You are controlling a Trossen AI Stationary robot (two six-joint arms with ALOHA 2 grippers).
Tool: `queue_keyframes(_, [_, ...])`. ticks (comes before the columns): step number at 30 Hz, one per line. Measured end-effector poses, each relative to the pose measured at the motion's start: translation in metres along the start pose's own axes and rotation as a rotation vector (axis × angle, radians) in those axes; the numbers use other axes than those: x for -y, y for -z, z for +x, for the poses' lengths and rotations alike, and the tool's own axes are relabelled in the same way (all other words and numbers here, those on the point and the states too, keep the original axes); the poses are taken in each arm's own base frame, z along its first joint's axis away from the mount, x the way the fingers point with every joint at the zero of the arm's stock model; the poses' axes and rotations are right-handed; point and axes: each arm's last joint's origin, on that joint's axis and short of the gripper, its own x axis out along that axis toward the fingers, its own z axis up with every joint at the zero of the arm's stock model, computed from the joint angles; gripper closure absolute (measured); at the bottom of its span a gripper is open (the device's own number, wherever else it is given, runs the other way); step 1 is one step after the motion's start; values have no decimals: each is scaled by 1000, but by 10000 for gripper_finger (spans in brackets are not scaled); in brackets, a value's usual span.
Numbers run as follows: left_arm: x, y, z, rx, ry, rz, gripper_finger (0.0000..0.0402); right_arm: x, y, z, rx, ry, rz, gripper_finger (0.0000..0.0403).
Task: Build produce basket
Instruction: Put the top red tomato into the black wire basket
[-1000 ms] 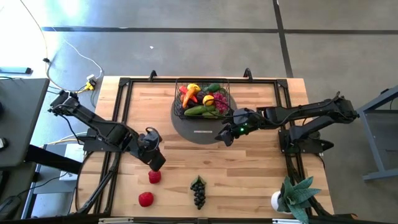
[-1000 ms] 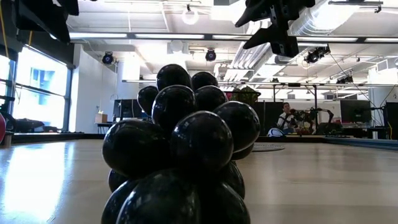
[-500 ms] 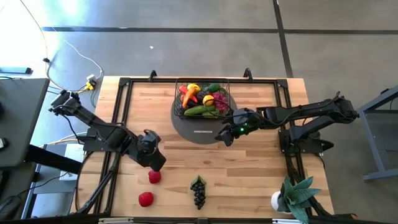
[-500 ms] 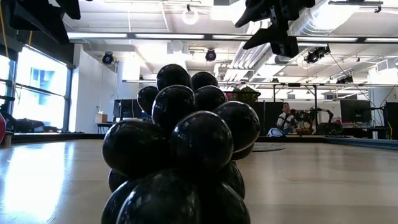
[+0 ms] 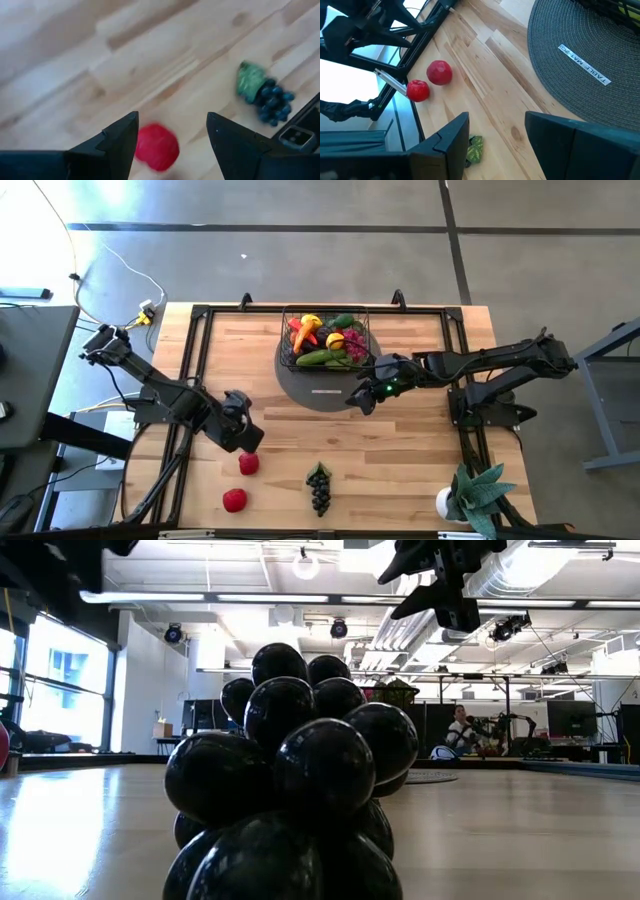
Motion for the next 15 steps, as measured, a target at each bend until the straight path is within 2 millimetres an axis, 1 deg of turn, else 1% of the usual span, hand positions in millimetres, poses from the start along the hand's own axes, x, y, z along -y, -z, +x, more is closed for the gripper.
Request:
queue_keyframes(3, [0, 6, 5, -54, -38, -37, 179, 0, 0, 0, 1, -1, -2, 226])
queue_keyframes(9, [0, 17, 7, -113, -76, -132, 179, 0, 0, 0, 0, 0, 0, 226])
queue_keyframes(13, [3, 23, 13, -146, -110, -261, 179, 0, 0, 0, 1, -1, -2, 226])
queue_keyframes(15, [5, 25, 16, -150, -115, -297, 178, 0, 0, 0, 0, -1, 0, 226])
